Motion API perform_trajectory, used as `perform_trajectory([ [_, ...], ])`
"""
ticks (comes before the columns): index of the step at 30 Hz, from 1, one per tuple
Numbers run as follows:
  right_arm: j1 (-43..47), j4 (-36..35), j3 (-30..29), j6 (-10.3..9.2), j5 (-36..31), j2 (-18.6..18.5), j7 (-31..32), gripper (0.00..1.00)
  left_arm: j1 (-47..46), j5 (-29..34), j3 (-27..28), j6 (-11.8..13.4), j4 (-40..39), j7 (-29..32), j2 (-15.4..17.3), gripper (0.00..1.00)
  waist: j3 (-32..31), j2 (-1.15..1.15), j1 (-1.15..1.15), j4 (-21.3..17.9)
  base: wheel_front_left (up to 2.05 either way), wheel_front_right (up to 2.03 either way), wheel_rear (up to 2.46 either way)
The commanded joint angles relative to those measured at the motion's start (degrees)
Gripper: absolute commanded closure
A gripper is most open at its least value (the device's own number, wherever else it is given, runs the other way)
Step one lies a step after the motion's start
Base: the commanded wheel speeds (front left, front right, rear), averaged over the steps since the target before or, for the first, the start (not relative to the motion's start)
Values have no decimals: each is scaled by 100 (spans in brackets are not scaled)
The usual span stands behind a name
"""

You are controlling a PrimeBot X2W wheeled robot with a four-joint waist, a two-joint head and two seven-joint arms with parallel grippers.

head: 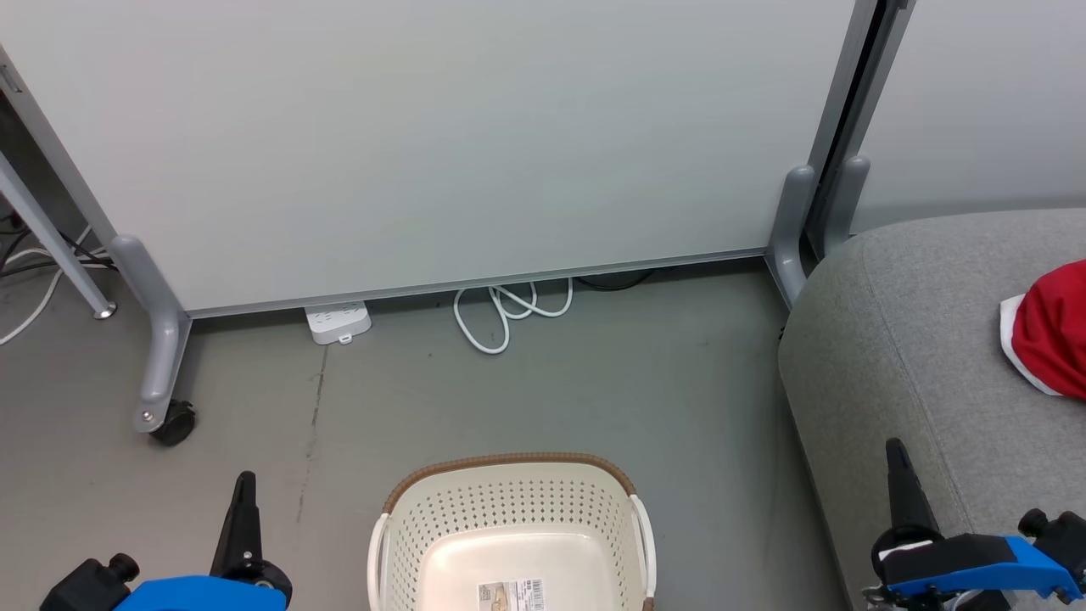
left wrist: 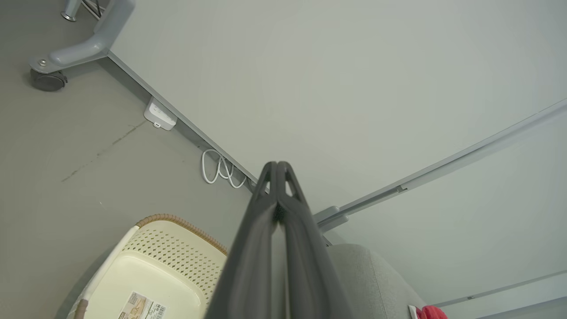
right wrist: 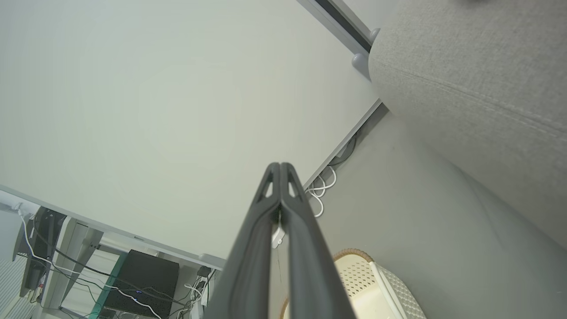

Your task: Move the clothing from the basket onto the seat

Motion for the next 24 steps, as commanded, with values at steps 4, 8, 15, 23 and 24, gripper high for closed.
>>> perform_trajectory([
  [4, -160, -95, -37, -2, 373, 3, 90, 100, -171, -347, 79, -39, -106, 100, 38, 100, 2, 0, 0, -6, 0, 0, 0],
  [8, -180, -108, -51, -2, 646, 4, 158, 100, -179, -600, 106, -47, -125, 166, 40, 100, 4, 0, 0, -13, 0, 0, 0],
  [15, -204, -127, -76, -2, 1096, 6, 272, 100, -197, -1021, 153, -67, -156, 283, 43, 100, 7, 0, 0, -23, 0, 0, 0],
  [23, -231, -147, -101, -2, 1582, 8, 398, 100, -209, -1473, 210, -78, -187, 404, 46, 100, 10, 0, 0, -36, 0, 0, 0],
  [24, -234, -149, -104, -2, 1638, 8, 407, 100, -211, -1526, 216, -80, -192, 413, 47, 100, 11, 0, 0, -37, 0, 0, 0],
])
